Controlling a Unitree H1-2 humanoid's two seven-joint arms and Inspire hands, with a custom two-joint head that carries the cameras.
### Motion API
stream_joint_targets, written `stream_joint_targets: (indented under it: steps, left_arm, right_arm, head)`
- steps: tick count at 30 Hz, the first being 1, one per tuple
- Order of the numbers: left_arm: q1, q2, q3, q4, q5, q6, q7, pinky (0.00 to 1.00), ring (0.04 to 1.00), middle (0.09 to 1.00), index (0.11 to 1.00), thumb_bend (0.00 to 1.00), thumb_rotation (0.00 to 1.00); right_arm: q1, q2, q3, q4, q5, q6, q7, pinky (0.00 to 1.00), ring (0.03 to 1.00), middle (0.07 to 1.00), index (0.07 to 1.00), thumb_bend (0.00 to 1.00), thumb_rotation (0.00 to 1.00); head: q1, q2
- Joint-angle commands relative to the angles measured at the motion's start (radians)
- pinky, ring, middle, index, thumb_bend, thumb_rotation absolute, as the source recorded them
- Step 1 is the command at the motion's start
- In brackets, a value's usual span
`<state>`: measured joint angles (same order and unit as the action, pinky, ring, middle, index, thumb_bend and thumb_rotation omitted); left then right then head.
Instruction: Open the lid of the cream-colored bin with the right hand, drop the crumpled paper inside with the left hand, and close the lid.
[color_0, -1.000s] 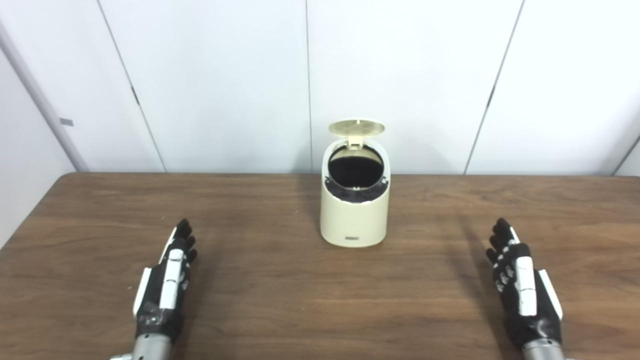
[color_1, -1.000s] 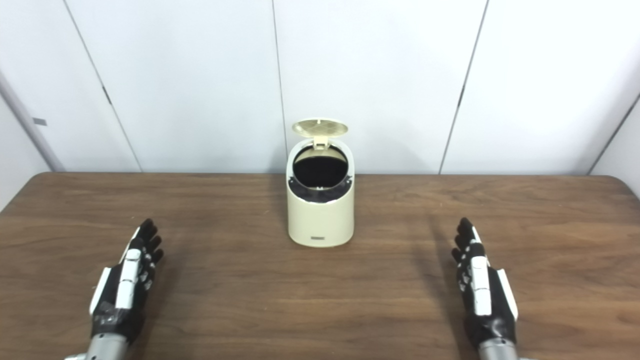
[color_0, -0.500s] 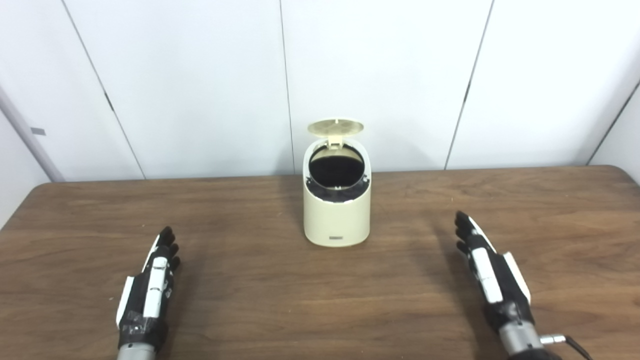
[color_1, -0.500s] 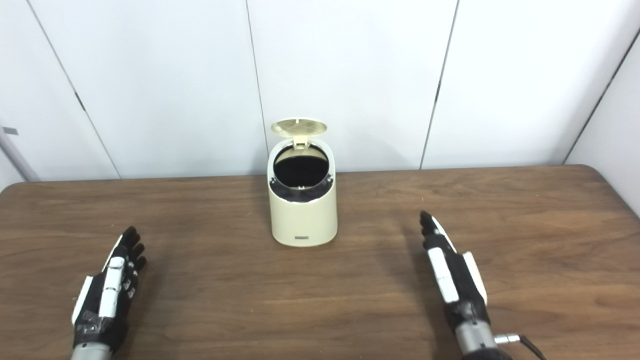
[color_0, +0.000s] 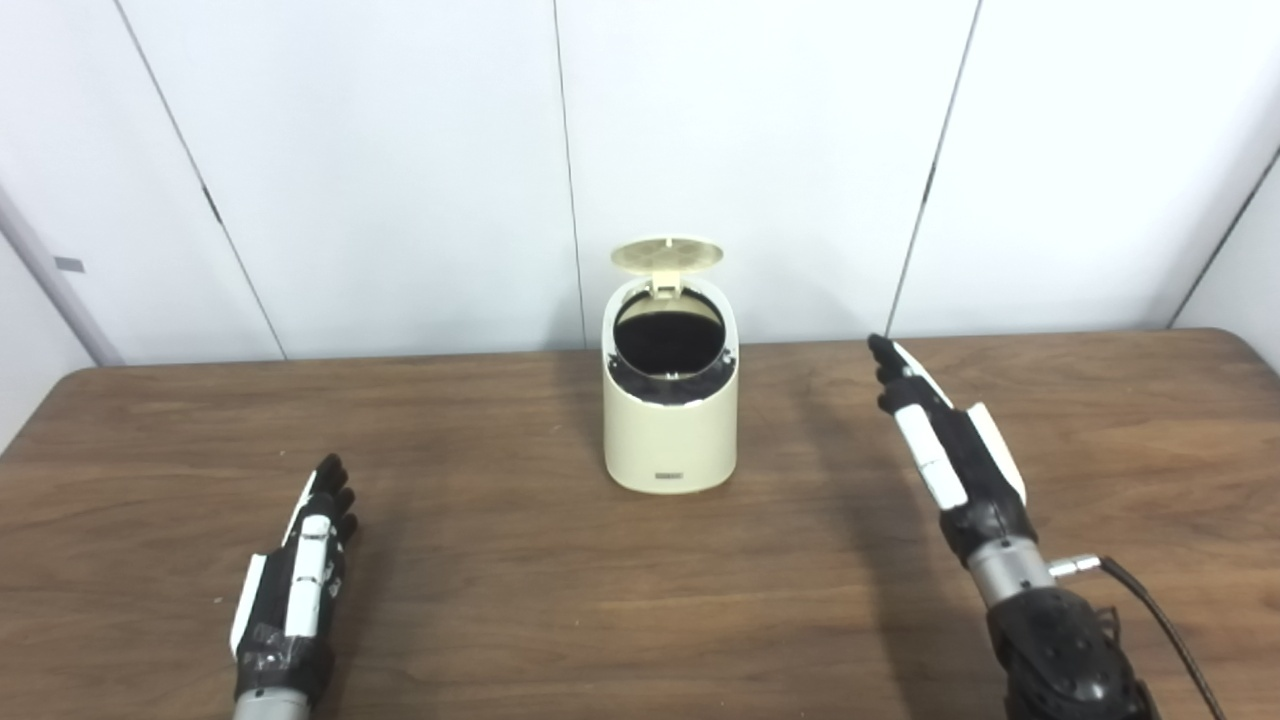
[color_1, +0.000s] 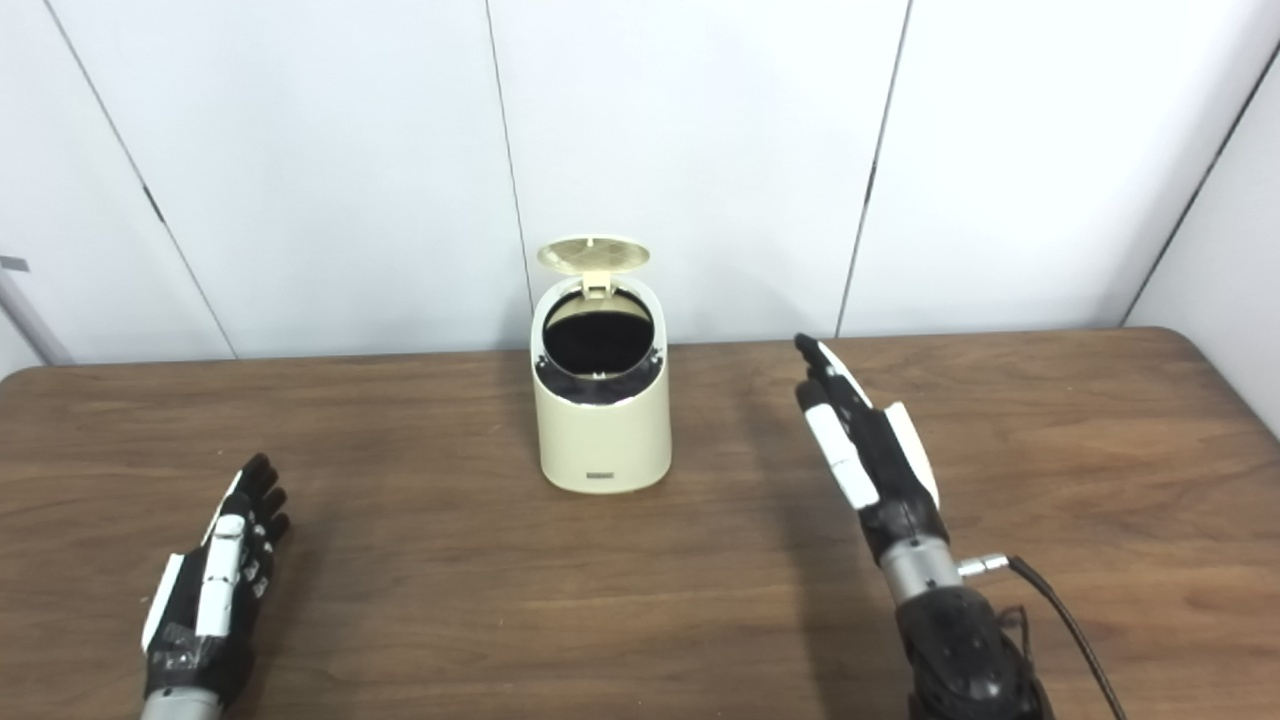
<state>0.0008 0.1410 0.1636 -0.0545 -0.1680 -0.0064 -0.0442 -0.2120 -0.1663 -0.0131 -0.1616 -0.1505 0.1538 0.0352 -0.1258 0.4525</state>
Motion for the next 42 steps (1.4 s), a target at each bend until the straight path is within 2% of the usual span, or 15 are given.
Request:
stream_joint_targets:
  steps: [1, 6, 10, 16, 22, 42]
  left_arm:
    - [-0.011, -0.002, -0.010, -0.013, 0.006, -0.001, -0.002, 1.00, 1.000, 1.000, 1.000, 0.40, 0.92]
    - [-0.007, -0.009, -0.010, -0.012, 0.005, -0.005, 0.002, 1.00, 1.000, 1.000, 1.000, 0.40, 0.94]
    - [-0.005, -0.008, -0.013, -0.009, 0.003, -0.010, -0.003, 1.00, 1.000, 1.000, 1.000, 0.40, 0.94]
    - [-0.009, -0.012, -0.013, -0.002, 0.008, -0.011, 0.006, 1.00, 1.000, 1.000, 1.000, 0.41, 0.92]
    - [-0.013, -0.022, -0.012, 0.000, 0.005, -0.007, 0.013, 1.00, 1.000, 1.000, 1.000, 0.39, 0.92]
    - [-0.005, -0.037, -0.013, 0.016, -0.019, -0.028, 0.013, 1.00, 1.000, 1.000, 1.000, 0.36, 0.84]
  right_arm:
    - [-0.052, -0.024, 0.009, -0.019, -0.030, -0.019, 0.002, 0.89, 0.940, 0.951, 0.916, 0.63, 1.00]
    - [-0.093, -0.048, 0.048, -0.019, -0.112, -0.002, 0.005, 0.84, 0.919, 0.939, 0.914, 0.64, 1.00]
    - [-0.129, -0.054, 0.069, -0.010, -0.144, 0.004, 0.010, 0.84, 0.915, 0.933, 0.909, 0.63, 1.00]
    - [-0.182, -0.050, 0.086, 0.005, -0.174, 0.026, 0.014, 0.85, 0.920, 0.937, 0.909, 0.60, 1.00]
    - [-0.228, -0.047, 0.102, 0.026, -0.201, 0.022, 0.013, 0.93, 0.949, 0.952, 0.941, 0.54, 1.00]
    - [-0.371, -0.080, 0.140, 0.067, -0.279, 0.063, 0.066, 0.87, 0.944, 0.959, 0.932, 0.56, 1.00]
  head:
    - [0.002, -0.003]
    - [0.006, -0.010]
    - [0.008, -0.013]
    - [0.010, -0.017]
    - [0.011, -0.022]
    - [0.020, -0.022]
